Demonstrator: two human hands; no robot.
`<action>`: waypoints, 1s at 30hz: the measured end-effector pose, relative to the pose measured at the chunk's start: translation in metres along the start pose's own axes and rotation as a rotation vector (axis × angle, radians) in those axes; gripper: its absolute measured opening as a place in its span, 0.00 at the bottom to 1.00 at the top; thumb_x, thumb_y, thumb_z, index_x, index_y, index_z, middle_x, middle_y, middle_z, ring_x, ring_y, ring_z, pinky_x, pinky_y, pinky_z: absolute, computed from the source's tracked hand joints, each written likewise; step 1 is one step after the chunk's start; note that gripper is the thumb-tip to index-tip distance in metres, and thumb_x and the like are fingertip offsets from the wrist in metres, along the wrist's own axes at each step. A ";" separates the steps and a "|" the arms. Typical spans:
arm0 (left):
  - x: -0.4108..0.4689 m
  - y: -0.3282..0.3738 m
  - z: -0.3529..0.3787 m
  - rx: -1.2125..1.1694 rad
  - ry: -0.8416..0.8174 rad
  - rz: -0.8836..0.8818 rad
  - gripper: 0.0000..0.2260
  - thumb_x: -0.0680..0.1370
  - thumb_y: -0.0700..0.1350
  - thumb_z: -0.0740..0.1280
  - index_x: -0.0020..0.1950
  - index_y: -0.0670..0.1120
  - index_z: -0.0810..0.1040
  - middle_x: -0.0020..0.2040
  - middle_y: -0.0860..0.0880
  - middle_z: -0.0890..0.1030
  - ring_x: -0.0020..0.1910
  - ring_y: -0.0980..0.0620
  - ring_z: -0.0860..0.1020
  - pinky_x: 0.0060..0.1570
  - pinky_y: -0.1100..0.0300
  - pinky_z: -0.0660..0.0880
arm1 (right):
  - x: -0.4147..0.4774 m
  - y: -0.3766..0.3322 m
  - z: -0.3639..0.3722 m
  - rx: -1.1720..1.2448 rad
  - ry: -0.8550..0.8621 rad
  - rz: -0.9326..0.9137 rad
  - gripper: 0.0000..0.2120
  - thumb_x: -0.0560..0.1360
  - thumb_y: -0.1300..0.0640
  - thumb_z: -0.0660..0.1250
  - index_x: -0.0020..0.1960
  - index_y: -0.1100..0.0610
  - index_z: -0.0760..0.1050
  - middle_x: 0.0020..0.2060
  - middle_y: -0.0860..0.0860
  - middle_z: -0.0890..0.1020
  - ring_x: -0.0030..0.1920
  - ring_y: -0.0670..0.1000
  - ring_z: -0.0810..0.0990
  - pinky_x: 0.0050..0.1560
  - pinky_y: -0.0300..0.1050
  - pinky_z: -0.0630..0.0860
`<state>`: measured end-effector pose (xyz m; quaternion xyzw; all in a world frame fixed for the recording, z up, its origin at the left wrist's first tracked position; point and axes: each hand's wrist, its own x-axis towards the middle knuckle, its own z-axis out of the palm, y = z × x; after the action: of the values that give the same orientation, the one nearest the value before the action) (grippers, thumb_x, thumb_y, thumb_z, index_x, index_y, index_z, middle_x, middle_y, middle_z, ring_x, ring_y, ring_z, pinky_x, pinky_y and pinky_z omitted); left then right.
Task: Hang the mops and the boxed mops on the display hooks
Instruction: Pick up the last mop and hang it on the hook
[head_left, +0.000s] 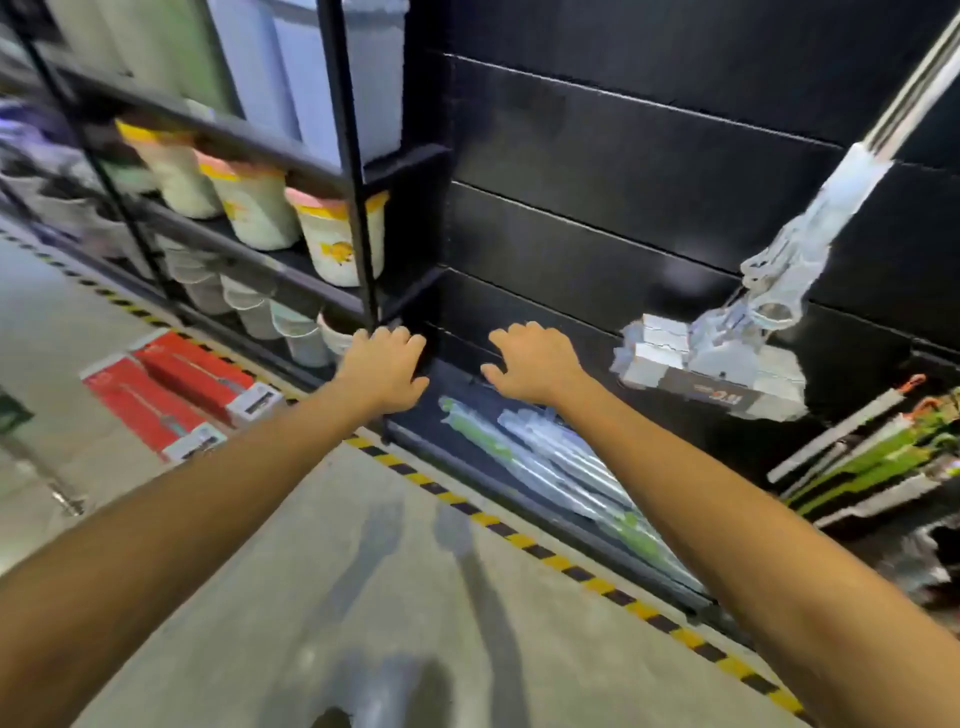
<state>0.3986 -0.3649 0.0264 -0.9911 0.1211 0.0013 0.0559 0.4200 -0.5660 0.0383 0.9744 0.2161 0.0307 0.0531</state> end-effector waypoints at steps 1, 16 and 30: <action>-0.018 -0.024 0.012 -0.022 -0.024 -0.052 0.23 0.79 0.56 0.60 0.69 0.46 0.66 0.66 0.44 0.71 0.65 0.41 0.71 0.63 0.47 0.68 | 0.010 -0.028 0.003 0.003 -0.016 -0.053 0.23 0.79 0.44 0.57 0.66 0.58 0.70 0.58 0.58 0.77 0.58 0.60 0.74 0.51 0.51 0.72; -0.252 -0.408 0.122 -0.048 -0.277 -0.594 0.23 0.79 0.56 0.59 0.70 0.45 0.67 0.66 0.43 0.73 0.64 0.43 0.72 0.61 0.49 0.69 | 0.182 -0.485 0.015 0.128 -0.133 -0.558 0.21 0.78 0.45 0.59 0.65 0.57 0.71 0.60 0.57 0.77 0.60 0.60 0.75 0.55 0.53 0.73; -0.266 -0.669 0.180 -0.112 -0.299 -0.760 0.23 0.79 0.55 0.61 0.70 0.45 0.68 0.65 0.45 0.75 0.61 0.45 0.75 0.60 0.51 0.72 | 0.367 -0.741 0.039 0.047 -0.179 -0.798 0.22 0.79 0.46 0.57 0.68 0.57 0.68 0.61 0.56 0.77 0.61 0.59 0.75 0.55 0.52 0.73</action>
<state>0.3033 0.3638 -0.0744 -0.9556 -0.2633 0.1314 0.0153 0.4458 0.2543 -0.0736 0.8138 0.5725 -0.0822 0.0572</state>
